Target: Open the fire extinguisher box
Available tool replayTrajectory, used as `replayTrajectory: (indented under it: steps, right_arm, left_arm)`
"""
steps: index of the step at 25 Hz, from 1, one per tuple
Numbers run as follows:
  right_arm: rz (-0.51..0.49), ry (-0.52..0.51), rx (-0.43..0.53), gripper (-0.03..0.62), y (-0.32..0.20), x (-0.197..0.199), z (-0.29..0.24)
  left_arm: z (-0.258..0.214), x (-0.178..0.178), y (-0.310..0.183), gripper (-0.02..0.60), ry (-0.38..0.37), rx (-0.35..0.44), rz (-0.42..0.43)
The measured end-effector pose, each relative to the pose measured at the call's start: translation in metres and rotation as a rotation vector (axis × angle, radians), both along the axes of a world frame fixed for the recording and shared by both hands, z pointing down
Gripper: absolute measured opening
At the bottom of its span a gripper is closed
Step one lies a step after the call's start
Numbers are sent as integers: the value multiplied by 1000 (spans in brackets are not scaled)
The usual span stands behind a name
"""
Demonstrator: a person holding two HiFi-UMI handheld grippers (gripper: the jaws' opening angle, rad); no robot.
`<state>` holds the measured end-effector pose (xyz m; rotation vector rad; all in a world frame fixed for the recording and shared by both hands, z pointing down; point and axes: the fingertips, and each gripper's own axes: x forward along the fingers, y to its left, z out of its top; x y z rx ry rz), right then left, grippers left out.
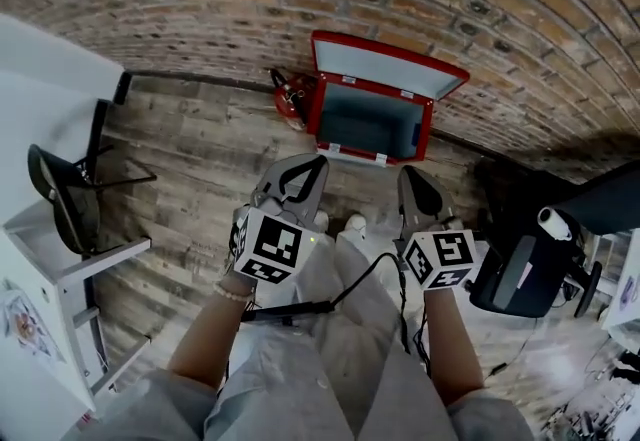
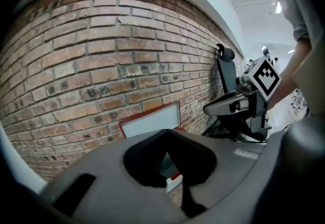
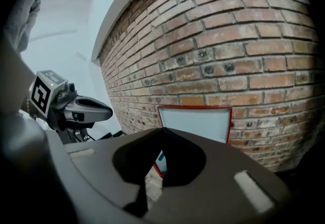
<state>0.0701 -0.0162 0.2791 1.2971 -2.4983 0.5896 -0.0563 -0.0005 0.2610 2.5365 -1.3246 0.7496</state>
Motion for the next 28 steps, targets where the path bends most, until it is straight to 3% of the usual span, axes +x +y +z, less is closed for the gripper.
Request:
replayTrajectory:
  steps: [12, 28]
  right_arm:
    - [-32, 4, 169, 6, 9, -3, -112]
    - [-54, 30, 285, 5, 18, 1, -168]
  left_arm:
    - [-124, 4, -3, -2, -1, 203, 32]
    - [-167, 4, 3, -2, -5, 303, 46]
